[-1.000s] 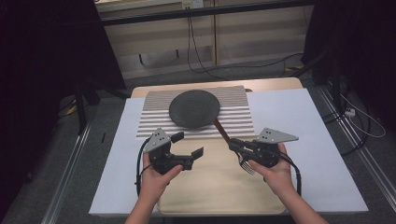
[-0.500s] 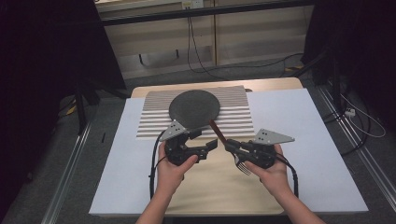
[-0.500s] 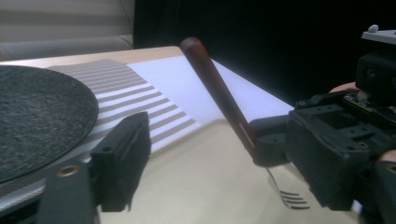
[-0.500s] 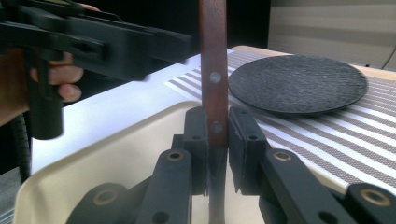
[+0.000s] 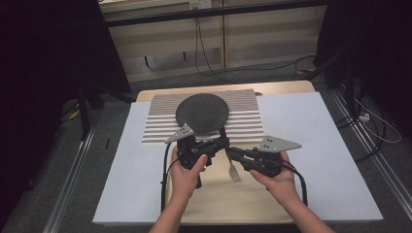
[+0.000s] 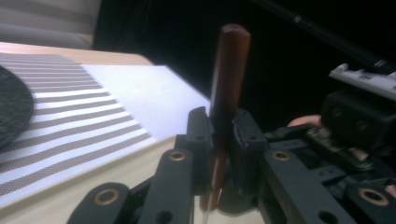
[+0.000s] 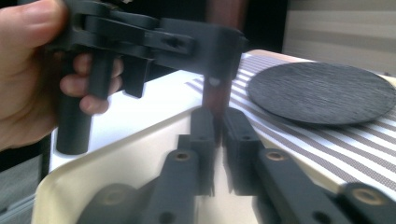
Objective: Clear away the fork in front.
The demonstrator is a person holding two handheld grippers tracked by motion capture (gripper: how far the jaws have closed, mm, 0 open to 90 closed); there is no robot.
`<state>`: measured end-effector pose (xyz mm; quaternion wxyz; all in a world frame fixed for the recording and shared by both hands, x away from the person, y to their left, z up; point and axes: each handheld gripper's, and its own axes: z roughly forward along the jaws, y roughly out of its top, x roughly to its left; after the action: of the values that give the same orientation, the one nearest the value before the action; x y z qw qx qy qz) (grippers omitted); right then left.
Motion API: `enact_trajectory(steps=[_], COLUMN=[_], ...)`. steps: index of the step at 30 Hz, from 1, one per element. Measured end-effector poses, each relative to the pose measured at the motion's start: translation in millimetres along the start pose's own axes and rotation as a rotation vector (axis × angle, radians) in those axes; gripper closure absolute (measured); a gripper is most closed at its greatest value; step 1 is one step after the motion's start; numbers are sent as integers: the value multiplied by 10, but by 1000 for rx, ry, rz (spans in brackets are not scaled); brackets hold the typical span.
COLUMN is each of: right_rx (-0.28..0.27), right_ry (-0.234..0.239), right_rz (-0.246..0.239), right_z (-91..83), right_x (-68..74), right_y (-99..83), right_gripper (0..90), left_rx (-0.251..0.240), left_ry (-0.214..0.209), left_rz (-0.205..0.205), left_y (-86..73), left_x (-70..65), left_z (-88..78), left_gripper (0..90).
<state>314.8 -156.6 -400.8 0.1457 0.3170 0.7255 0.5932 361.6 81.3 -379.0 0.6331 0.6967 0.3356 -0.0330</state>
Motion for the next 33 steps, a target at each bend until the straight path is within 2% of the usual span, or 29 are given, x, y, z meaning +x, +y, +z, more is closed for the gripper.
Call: enact_trajectory(steps=[1,2,3,5,9,10,13,14,15,16,17,18,24,29,30,33], right_rx=[0,0,-1,1,-5,-8,-3,-2,-2,7,7,5,15,12,8,6], right_ry=[0,9,-3,-14,-41,-64,-86,-103,-103,-120,-120,-139,-157,-173,-179,-182], right_rz=[0,-8,-24,-26,-18,-12,-1,-7,-7,-14,-14,-18,-27,-21,-23,-19], right_z=[0,-12,-23,-52,-98,-128,-161,-170,-170,-191,-191,-212,-237,-279,-291,-313], right_x=[0,20,29,25,-20,-64,-111,-125,-125,-148,-148,-170,-192,-223,-228,-240], right_y=[0,11,21,30,16,-6,-35,-46,-46,-69,-69,-93,-154,-172,-173,-176], right_gripper=[831,777,727,717,655,596,485,448,448,412,412,385,322,295,293,287], left_rx=[0,5,9,17,34,44,49,59,59,77,77,83,114,133,150,170], left_ry=[0,-28,-30,-41,-34,-23,-17,-10,-10,-3,-3,4,26,24,11,16], left_rz=[0,-22,-22,-22,-8,-3,-3,-4,-4,-6,-6,-7,-23,-41,-57,-57], left_y=[0,10,22,52,84,89,92,96,96,100,100,98,86,86,81,74], left_x=[0,39,48,55,76,106,142,179,179,221,221,248,366,424,456,479], left_z=[0,-39,-68,-131,-225,-287,-360,-434,-434,-505,-505,-550,-780,-872,-906,-932], left_gripper=[809,810,810,810,810,810,810,810,810,810,810,810,810,810,810,810])
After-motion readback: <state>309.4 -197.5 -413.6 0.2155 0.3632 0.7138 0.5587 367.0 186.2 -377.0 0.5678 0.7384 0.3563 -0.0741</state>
